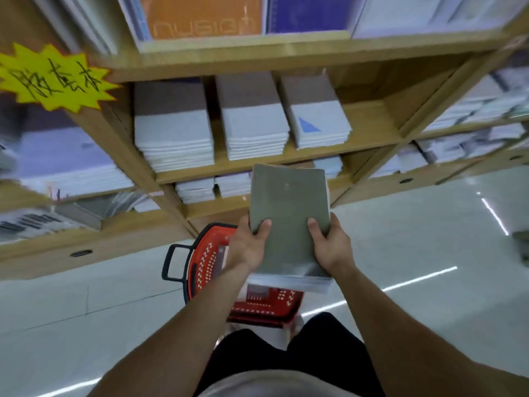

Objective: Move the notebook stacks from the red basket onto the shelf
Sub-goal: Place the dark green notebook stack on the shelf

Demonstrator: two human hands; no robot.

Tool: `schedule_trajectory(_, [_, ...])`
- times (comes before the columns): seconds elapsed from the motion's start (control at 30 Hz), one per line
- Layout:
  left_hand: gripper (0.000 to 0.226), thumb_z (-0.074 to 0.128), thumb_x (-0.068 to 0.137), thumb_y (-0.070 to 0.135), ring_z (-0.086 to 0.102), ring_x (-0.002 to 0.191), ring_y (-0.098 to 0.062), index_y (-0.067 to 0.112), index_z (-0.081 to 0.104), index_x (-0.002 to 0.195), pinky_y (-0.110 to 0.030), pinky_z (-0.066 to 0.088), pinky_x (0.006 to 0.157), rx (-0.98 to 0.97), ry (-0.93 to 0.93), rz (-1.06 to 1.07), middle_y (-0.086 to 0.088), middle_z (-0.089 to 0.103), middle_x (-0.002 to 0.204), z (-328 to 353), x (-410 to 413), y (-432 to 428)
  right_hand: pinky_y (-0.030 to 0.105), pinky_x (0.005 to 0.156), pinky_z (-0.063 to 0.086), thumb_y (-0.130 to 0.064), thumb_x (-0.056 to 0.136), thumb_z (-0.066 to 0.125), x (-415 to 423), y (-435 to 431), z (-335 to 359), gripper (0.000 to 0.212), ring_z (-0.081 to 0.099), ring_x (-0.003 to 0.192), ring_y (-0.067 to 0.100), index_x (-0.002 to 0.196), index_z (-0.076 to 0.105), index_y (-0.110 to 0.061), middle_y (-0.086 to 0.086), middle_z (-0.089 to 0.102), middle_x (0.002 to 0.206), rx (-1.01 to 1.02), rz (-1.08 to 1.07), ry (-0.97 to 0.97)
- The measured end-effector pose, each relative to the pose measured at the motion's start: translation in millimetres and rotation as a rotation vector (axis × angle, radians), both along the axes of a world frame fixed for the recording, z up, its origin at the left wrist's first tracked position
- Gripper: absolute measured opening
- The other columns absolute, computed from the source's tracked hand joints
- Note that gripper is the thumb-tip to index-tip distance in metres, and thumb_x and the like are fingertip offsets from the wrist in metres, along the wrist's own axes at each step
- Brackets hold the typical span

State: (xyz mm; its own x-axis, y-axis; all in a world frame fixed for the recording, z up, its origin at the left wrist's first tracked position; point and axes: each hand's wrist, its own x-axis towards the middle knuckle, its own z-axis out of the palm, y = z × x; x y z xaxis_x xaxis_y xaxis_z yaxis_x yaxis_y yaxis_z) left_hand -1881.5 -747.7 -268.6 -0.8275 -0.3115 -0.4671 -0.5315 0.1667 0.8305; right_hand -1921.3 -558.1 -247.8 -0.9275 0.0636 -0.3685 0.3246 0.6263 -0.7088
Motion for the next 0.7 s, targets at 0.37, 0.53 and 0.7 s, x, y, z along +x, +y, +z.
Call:
schedule_trajectory(0.37, [0.044, 0.06, 0.094, 0.048, 0.065, 0.108, -0.022, 0.025, 0.055, 0.131, -0.039, 0.052, 0.096, -0.036, 0.064, 0.05, 0.002, 0.069, 0.118, 31.5, -135.0, 89.5, 0.034, 0.087, 0.049, -0.049, 0.1, 0.051, -135.6, 86.5, 28.7, 0.049, 0.064, 0.112, 0.034, 0.141, 0.044, -0.023, 0.009, 0.067, 0.126, -0.032, 0.037, 0.087])
schedule_trajectory(0.53, [0.048, 0.058, 0.096, 0.046, 0.062, 0.111, -0.027, 0.023, 0.052, 0.137, -0.033, 0.049, 0.095, -0.05, 0.038, 0.204, -0.003, 0.066, 0.123, 38.1, -201.9, 134.6, 0.036, 0.086, 0.05, -0.049, 0.1, 0.05, -228.3, 116.5, 25.0, 0.054, 0.064, 0.11, 0.033, 0.147, 0.034, -0.027, 0.006, 0.065, 0.129, -0.034, 0.159, 0.109])
schedule_trajectory(0.7, [0.061, 0.069, 0.084, 0.047, 0.064, 0.106, -0.026, 0.026, 0.046, 0.136, -0.041, 0.053, 0.097, -0.064, 0.042, 0.279, -0.003, 0.067, 0.119, 26.9, -259.6, 140.6, 0.029, 0.084, 0.048, -0.049, 0.1, 0.051, -307.2, 113.7, 17.5, 0.052, 0.064, 0.11, 0.028, 0.141, 0.036, -0.021, 0.006, 0.062, 0.128, -0.068, 0.24, 0.082])
